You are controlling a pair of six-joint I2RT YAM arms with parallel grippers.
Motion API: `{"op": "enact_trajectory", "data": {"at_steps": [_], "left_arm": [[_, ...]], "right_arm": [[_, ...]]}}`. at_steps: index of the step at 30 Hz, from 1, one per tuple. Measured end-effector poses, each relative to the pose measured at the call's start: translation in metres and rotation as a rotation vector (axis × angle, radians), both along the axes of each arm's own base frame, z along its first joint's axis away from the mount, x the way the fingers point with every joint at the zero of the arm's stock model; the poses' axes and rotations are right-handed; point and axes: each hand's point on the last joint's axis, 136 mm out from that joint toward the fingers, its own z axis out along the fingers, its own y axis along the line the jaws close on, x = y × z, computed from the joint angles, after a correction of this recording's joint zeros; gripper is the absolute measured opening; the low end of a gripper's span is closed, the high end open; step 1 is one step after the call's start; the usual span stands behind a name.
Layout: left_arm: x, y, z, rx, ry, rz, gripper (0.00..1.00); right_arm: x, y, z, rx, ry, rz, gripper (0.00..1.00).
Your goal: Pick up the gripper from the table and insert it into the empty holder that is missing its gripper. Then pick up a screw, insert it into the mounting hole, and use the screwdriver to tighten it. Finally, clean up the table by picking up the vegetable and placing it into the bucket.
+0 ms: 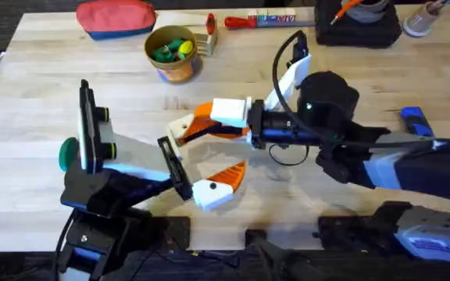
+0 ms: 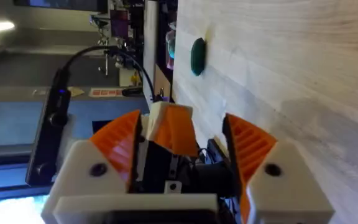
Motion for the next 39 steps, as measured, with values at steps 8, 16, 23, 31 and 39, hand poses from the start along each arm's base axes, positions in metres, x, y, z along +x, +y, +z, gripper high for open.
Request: {"op": "enact_trajectory", "data": {"at_steps": [8,16,23,31,39], "left_arm": [[0.0,0.0,0.0,0.001,-0.002,-0.001,0.988],[0.0,0.0,0.0,0.001,-0.002,-0.003,0.988],[0.0,0.0,0.0,0.001,-0.002,-0.003,0.987],[0.0,0.0,0.0,0.002,-0.002,-0.003,0.988],[0.0,0.0,0.0,0.001,-0.002,-0.003,0.987]], "right_arm": [[0.015,-0.019,-0.004,-0.044,-0.131,0.025,0.991],[0.041,-0.06,-0.024,-0.225,-0.147,0.07,0.992],[0.039,-0.084,-0.013,-0.426,-0.289,0.144,0.992],[0.016,-0.12,-0.062,-0.841,-0.371,0.274,0.993],[0.015,-0.119,-0.078,-1.009,-0.464,0.323,0.943]]}}
